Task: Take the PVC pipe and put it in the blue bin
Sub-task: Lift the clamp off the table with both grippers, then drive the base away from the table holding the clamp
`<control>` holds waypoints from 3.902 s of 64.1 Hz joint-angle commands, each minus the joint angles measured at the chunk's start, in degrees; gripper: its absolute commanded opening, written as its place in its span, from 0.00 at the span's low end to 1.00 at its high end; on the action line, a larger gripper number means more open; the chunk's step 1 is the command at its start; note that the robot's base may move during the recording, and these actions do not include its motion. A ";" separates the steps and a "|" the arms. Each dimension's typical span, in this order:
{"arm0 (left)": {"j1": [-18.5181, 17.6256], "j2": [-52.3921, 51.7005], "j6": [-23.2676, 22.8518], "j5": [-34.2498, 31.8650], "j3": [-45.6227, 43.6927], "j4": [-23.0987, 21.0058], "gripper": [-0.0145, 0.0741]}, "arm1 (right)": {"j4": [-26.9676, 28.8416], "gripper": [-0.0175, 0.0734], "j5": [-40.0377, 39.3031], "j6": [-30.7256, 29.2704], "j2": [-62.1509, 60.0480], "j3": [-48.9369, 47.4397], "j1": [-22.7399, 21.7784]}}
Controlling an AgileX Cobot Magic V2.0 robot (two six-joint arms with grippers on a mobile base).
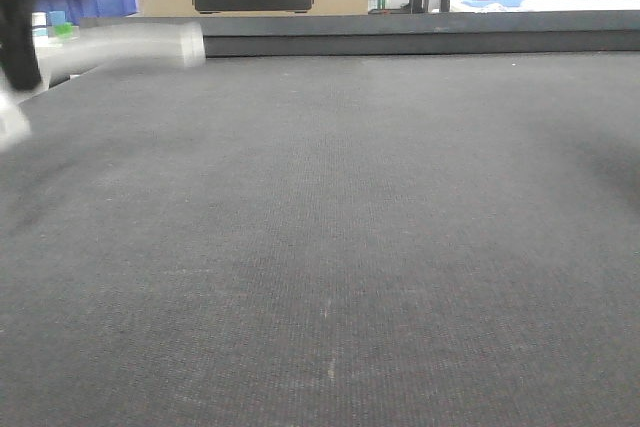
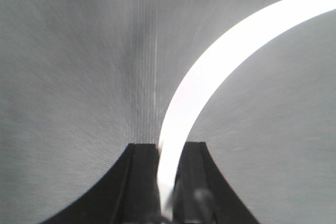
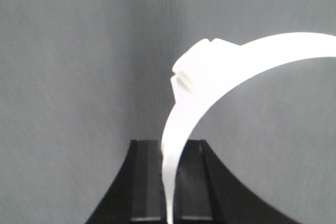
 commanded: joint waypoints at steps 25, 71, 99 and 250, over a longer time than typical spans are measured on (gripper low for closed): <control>-0.18 -18.30 0.03 -21.33 2.98 2.91 0.04 | -0.31 0.01 -26.68 -1.90 -21.40 14.17 -0.28; -0.07 -54.86 -0.47 -45.09 39.95 1.24 0.04 | 0.76 0.01 -31.35 -1.90 -59.16 32.14 -0.18; 7.64 -66.60 -1.78 -43.45 39.95 7.49 0.04 | 4.55 0.01 -31.35 -1.90 -62.88 32.14 -0.18; 8.56 -68.94 -1.78 -44.20 39.95 8.19 0.04 | 4.53 0.01 -31.33 -1.90 -62.88 32.14 -0.18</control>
